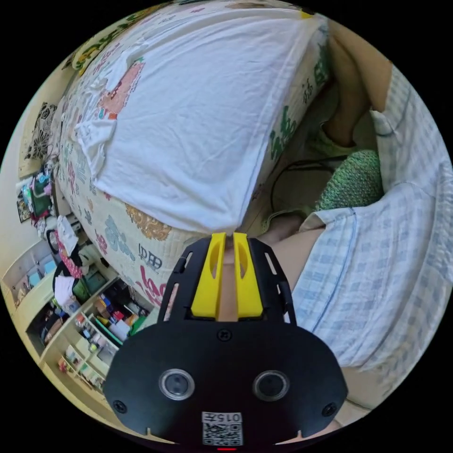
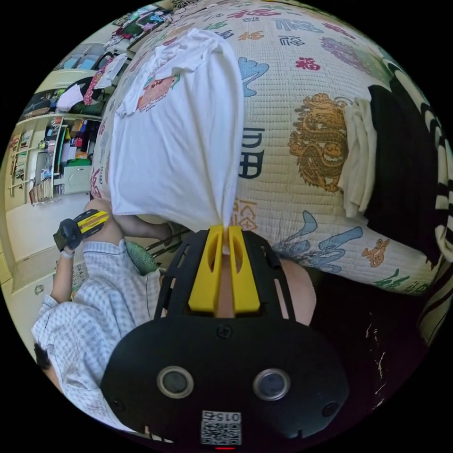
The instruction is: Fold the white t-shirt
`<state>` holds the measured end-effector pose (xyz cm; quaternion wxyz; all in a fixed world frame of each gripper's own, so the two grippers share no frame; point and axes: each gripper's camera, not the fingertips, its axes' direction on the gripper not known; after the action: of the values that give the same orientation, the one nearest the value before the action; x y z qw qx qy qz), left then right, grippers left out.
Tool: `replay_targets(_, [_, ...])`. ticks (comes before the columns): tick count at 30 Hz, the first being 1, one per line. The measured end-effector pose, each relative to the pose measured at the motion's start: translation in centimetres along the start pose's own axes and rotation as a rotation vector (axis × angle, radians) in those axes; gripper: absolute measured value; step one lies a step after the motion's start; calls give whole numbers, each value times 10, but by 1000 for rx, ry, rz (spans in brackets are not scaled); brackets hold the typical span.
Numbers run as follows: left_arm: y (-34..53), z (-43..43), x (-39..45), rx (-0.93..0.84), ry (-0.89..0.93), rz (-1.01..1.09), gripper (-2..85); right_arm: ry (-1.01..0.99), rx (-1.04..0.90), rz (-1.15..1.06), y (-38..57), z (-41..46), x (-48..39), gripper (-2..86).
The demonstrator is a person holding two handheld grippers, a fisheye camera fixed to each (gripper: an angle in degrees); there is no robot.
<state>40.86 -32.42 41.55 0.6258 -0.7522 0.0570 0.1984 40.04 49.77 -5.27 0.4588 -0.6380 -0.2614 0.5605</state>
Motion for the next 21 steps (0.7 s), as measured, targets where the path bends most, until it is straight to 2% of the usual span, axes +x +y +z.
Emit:
replay_targets(5, [40, -33, -41, 226, 15, -219, 12, 148, 0, 10, 17, -1, 19, 53])
replay_targets(8, [47, -36, -83, 342, 130, -321, 14, 136, 130, -69, 22, -18, 19, 59])
replay_targets(13, [26, -20, -179, 621, 479, -558, 29, 163, 356, -297, 0, -43, -13, 73])
replay_targets(15, [8, -12, -206, 669, 498, -618, 37, 186, 432, -375, -23, -45, -30, 79])
replay_targets(18, [-31, 6, -245, 678, 512, -661, 48, 228, 493, -365, -54, -39, -41, 81])
replay_targets(21, [-70, 35, -283, 665, 598, -727, 54, 179, 522, -374, -83, -30, -44, 84])
